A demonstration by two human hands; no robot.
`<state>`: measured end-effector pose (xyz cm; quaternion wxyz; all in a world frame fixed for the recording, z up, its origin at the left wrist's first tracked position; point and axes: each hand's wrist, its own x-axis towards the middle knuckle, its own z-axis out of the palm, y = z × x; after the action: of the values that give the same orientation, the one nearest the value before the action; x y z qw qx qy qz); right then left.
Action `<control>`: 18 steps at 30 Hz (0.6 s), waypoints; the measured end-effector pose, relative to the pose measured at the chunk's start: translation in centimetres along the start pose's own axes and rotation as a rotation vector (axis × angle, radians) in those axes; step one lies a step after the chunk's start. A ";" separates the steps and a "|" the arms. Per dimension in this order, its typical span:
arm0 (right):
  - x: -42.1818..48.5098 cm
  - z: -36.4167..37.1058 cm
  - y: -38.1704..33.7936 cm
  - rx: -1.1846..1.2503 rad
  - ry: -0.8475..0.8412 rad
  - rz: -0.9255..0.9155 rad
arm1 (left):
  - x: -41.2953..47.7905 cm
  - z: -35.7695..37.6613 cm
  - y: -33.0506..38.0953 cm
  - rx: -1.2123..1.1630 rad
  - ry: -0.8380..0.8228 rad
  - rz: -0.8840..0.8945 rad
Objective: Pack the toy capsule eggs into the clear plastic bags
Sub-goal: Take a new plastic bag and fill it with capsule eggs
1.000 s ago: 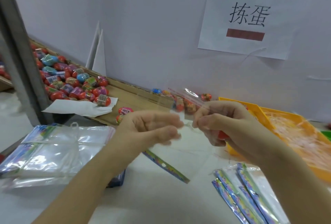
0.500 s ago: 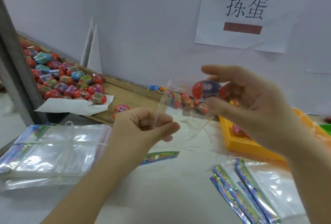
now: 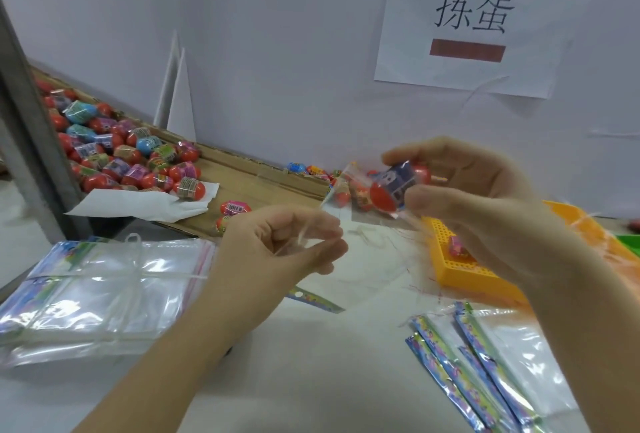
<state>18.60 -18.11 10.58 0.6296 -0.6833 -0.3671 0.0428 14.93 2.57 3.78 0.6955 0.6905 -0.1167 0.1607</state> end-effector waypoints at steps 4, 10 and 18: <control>-0.1 -0.2 -0.3 -0.027 -0.008 0.042 | -0.1 0.1 -0.1 -0.055 -0.005 -0.012; -0.1 0.3 0.0 -0.147 0.067 0.066 | 0.0 0.0 -0.3 0.059 -0.036 0.003; 0.1 0.7 0.8 -0.153 0.026 0.082 | 0.0 -0.3 -0.7 0.056 -0.183 -0.124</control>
<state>18.71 -17.41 9.80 0.5782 -0.7442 -0.3329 0.0314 15.13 2.88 3.14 0.6711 0.7273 -0.1323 0.0572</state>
